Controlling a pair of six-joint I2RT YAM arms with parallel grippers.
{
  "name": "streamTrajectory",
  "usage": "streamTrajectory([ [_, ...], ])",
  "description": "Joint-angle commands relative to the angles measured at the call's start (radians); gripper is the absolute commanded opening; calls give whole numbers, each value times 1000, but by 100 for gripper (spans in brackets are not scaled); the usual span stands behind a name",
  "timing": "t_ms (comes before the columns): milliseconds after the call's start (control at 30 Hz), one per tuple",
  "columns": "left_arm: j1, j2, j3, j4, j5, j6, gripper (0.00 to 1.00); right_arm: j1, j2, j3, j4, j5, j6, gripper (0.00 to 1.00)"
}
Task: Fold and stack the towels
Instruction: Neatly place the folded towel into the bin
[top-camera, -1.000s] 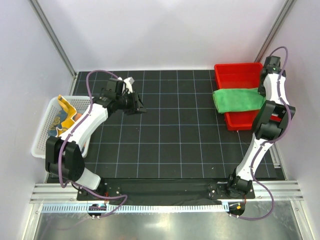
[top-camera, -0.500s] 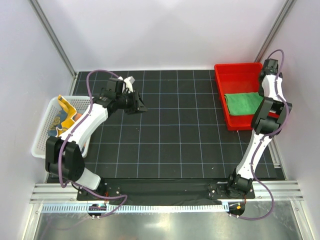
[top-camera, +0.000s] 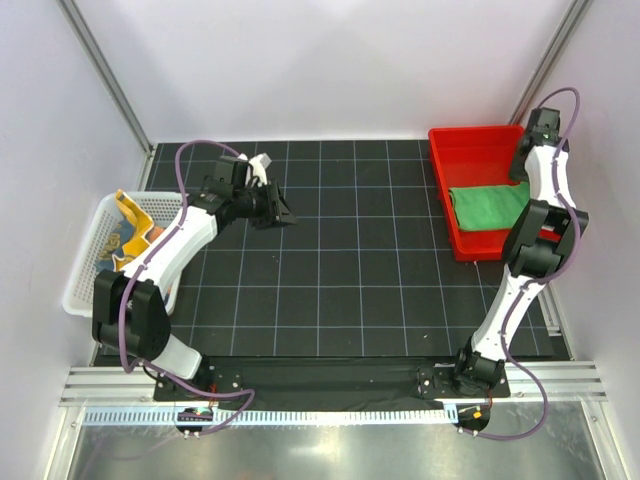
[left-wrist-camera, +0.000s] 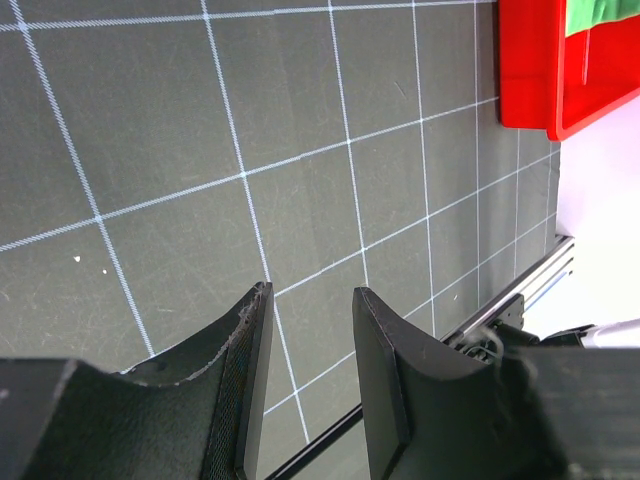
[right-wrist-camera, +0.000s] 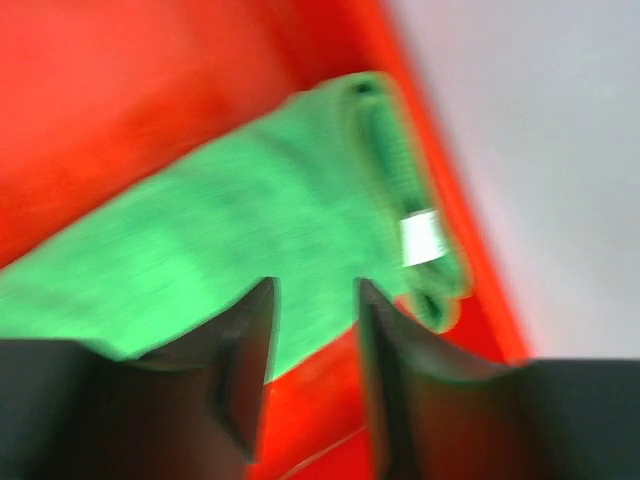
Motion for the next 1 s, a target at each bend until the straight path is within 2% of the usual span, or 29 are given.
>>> streamTrajectory([
  [0,2,-28,-2,31,34,-7,41,30,-73,-49,14,-165,86,39],
  [67,0,-31,-7,34,37,-7,41,39,-70,-81,15,-262,104,34],
  [100,0,-31,-8,34,39,-7,41,44,-67,-92,19,-285,110,28],
  [200,-3,-37,-10,37,42,-8,41,57,-57,-130,34,-357,130,23],
  [500,-5,-62,-16,43,56,-15,41,73,-10,-178,45,-504,208,23],
  [967,-5,-86,-24,46,65,-15,41,94,28,-264,118,-573,247,24],
])
